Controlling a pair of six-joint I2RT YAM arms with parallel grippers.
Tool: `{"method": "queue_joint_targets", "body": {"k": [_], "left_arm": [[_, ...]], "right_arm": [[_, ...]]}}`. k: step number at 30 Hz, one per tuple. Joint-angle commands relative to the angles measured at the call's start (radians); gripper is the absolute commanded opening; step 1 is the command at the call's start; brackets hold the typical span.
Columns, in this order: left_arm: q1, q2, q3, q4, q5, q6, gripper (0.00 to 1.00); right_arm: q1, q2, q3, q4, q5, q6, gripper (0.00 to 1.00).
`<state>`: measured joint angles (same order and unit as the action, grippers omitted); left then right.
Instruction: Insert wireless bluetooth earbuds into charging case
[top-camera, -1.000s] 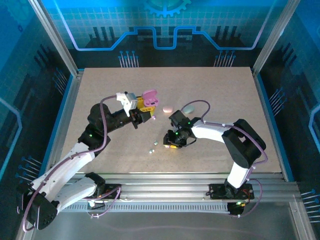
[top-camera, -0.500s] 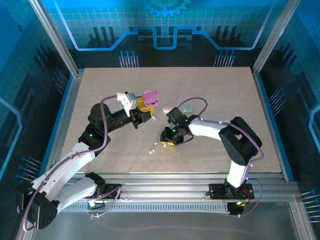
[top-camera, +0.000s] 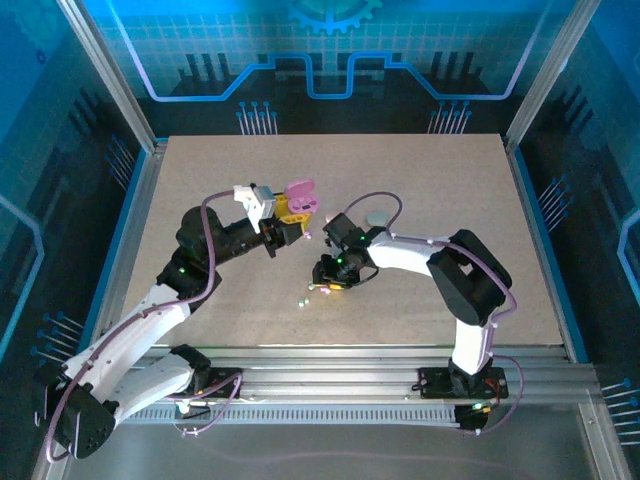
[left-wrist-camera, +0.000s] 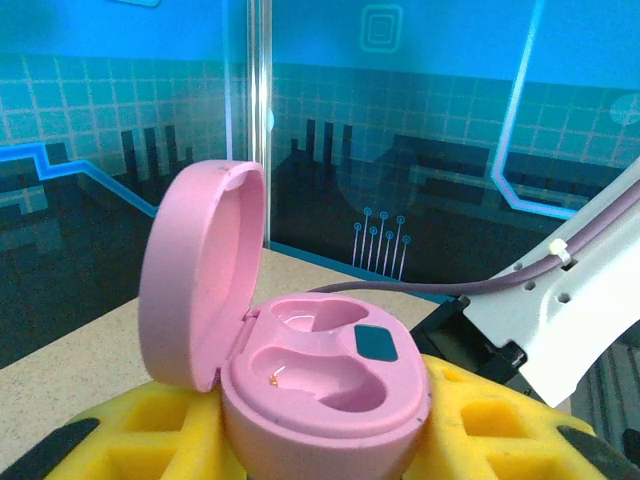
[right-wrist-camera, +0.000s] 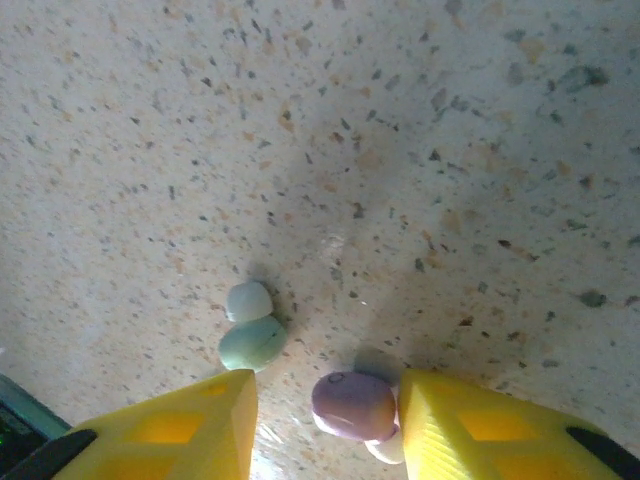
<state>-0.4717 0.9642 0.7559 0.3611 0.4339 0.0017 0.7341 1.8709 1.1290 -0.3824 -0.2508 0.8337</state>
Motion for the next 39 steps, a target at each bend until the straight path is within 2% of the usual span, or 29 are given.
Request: {"method": "queue_joint_targets", "body": {"k": [1,11,27,31,39], "left_arm": [[0.006,0.002,0.001,0.012,0.012,0.011,0.35],[0.006,0.004,0.005,0.013,0.011,0.006,0.36],[0.006,-0.003,0.005,0.018,-0.003,0.013,0.35],[0.006,-0.002,0.007,0.016,-0.001,0.011,0.36],[0.006,-0.028,-0.002,0.019,-0.032,0.021,0.36]], "right_arm": [[0.021,0.04,0.053,-0.097,0.046,-0.107,0.44],[0.051,0.094,0.119,-0.18,-0.034,-0.25,0.39],[0.065,0.04,0.086,-0.119,-0.147,-0.254,0.36],[0.066,0.046,0.099,-0.114,-0.15,-0.248,0.37],[0.07,0.045,0.125,-0.159,-0.062,-0.234,0.38]]}}
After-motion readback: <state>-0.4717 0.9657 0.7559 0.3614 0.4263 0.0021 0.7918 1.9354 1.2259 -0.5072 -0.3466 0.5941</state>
